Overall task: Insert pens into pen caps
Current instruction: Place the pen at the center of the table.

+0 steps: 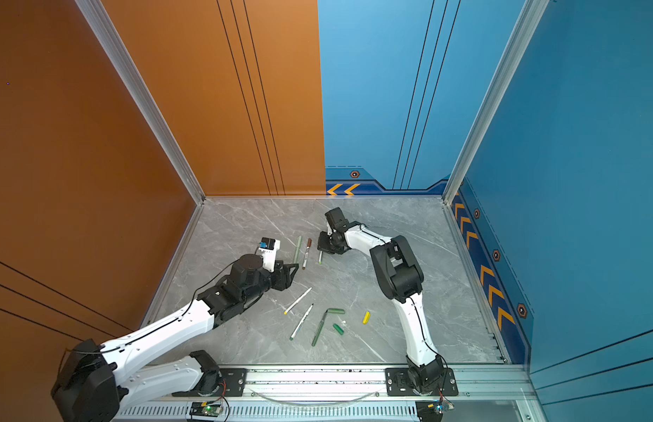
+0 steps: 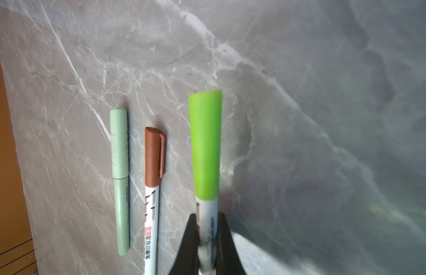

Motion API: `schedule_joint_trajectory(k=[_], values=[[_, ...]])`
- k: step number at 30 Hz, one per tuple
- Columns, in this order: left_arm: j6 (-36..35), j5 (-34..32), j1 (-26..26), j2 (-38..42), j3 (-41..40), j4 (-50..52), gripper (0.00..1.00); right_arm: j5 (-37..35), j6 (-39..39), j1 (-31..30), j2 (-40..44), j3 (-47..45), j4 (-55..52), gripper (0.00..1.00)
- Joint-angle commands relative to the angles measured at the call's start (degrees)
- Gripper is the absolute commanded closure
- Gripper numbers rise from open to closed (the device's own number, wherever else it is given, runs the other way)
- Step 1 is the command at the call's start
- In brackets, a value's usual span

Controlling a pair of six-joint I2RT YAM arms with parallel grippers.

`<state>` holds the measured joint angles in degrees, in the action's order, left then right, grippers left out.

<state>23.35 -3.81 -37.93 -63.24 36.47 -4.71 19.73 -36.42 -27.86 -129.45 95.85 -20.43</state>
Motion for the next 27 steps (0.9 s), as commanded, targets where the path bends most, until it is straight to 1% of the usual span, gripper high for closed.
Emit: schedule_joint_trajectory(k=[1, 4, 9, 15, 17, 22, 27], values=[[-0.51, 0.97, 0.40, -0.56, 1.54, 1.01, 0.36, 0.88, 0.30, 0.43, -2.30, 1.49, -2.20, 1.00], [-0.44, 1.01, 0.40, -0.65, 1.68, 1.03, 0.37, 0.84, 0.32, 0.36, -3.20, 1.86, -2.25, 0.96], [-0.33, 0.87, 0.49, -0.39, 1.67, 1.13, 0.36, -0.29, 0.83, -0.08, -3.79, 1.98, -2.68, 0.86], [-0.24, 0.61, 0.67, -0.30, 1.94, 1.40, 0.36, -1.77, 0.92, -0.52, -4.58, 1.65, -3.14, 0.83], [-0.25, 0.69, 0.69, -0.12, 1.94, 1.48, 0.36, -2.26, 1.25, -0.66, -4.54, 1.70, -3.32, 0.79], [-0.17, 0.79, 0.84, 0.31, 2.03, 1.73, 0.36, -3.30, 1.53, -0.97, -3.97, 1.63, -3.74, 0.75], [-0.19, 0.91, 1.11, 0.73, 2.29, 2.20, 0.35, -3.55, 1.96, -0.97, -2.22, 1.44, -3.75, 0.74]])
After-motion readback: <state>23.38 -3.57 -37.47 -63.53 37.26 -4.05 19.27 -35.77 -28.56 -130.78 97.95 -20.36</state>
